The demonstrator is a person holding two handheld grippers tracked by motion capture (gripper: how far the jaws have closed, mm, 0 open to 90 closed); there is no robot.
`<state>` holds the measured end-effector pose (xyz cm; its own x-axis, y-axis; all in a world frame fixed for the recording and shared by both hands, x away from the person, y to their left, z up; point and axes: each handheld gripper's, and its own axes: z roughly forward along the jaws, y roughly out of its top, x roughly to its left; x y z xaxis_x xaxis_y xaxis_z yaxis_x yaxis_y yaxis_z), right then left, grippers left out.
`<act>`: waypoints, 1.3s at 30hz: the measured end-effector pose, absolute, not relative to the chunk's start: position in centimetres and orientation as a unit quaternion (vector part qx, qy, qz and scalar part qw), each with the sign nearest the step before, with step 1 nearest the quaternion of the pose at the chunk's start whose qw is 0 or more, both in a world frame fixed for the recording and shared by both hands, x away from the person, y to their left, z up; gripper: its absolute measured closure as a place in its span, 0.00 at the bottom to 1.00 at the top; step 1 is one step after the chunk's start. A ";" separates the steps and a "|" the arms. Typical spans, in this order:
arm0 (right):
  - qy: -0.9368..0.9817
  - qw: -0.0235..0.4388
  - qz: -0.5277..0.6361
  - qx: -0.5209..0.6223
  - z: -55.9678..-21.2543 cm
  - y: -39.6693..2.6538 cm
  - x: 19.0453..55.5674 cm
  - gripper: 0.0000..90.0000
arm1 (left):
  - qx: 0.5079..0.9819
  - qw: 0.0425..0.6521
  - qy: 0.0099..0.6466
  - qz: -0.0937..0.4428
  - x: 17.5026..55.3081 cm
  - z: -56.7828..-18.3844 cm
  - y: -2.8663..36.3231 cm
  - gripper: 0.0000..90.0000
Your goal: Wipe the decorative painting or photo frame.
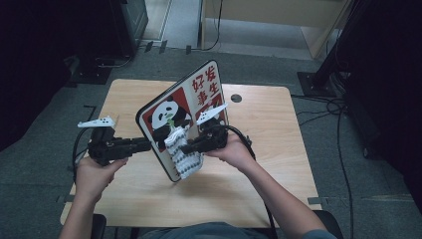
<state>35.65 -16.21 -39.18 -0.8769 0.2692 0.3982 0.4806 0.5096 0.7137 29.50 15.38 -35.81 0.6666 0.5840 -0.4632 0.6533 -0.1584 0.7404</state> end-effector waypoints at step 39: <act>-0.861 0.077 -0.478 -0.157 -26.8 -10.3 36.6 0.86 | 0.760 0.519 0.389 -0.032 31.5 -35.9 16.2 0.82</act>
<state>36.59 -10.29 -26.79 -0.9390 0.1961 0.2825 0.3434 0.4937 0.7989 31.49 16.24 -35.95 0.6952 0.5585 -0.4525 0.6249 -0.1585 0.7644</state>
